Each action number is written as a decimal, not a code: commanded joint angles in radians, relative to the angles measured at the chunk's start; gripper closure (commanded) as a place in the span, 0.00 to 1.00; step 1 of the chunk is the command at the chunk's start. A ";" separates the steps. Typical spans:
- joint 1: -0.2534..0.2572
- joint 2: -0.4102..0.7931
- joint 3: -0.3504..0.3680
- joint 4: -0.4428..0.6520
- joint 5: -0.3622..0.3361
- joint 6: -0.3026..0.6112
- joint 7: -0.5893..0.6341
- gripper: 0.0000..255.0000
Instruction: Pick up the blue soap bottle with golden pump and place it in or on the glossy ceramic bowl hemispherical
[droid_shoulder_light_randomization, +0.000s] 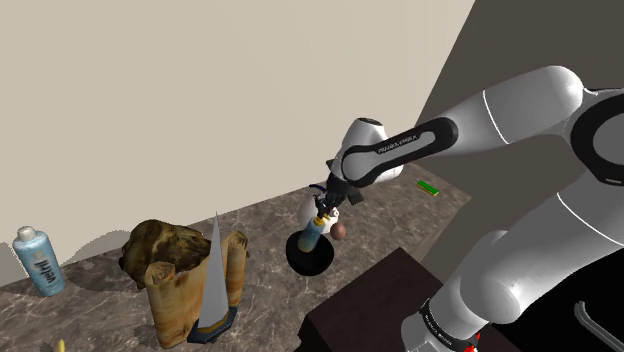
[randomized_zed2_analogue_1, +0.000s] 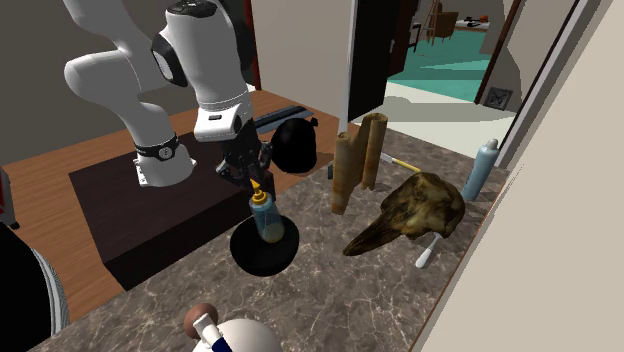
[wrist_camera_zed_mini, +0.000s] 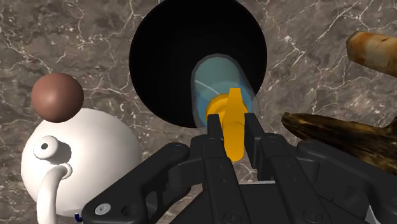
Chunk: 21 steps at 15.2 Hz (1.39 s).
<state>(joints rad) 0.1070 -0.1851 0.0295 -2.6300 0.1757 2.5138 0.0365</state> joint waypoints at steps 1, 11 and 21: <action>0.002 0.029 -0.001 -0.004 0.007 0.034 -0.008 1.00; 0.003 0.048 -0.001 -0.008 0.012 0.057 -0.014 0.00; -0.011 -0.073 -0.007 0.021 -0.017 -0.094 0.005 0.00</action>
<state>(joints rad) 0.0964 -0.2453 0.0209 -2.6132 0.1614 2.4384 0.0366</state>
